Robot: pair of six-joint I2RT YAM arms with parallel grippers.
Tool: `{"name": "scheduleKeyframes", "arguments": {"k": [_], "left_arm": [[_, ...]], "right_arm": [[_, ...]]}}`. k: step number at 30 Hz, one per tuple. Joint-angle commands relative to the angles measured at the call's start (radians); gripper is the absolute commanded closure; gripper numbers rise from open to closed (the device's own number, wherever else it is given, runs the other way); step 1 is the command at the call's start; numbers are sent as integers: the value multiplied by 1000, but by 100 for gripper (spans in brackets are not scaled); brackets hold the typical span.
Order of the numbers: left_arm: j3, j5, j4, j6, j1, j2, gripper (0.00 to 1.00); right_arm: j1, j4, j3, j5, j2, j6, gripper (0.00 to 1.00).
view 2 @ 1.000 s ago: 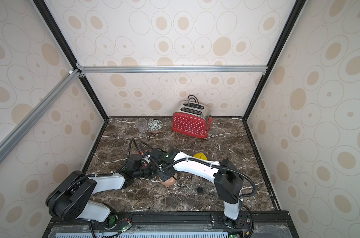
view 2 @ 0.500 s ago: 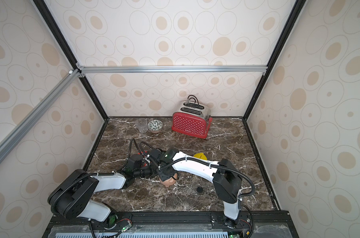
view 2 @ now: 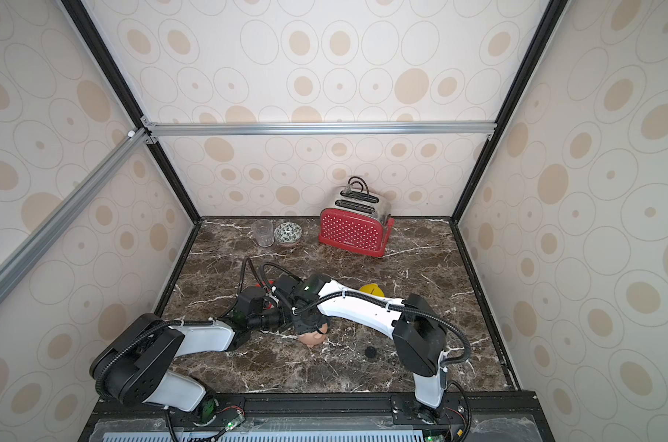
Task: Close piggy banks
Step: Screw the knob on the piggy bank.
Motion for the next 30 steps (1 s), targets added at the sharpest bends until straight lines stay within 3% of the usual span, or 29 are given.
{"name": "scheduleKeyframes", "arguments": {"k": [1,8,30], "left_arm": [[-11,-33,-11,-11,-10,21,4],[-16,-34,-7,-11,-13,25,4],[-25,-33,6,-13,-18,34,5]], "right_arm": [[-30,-77,-37,13,73,89,100],[-44,-140,-13,39,78,178,100],[-73,18,-82,-169,85,366,100]]}}
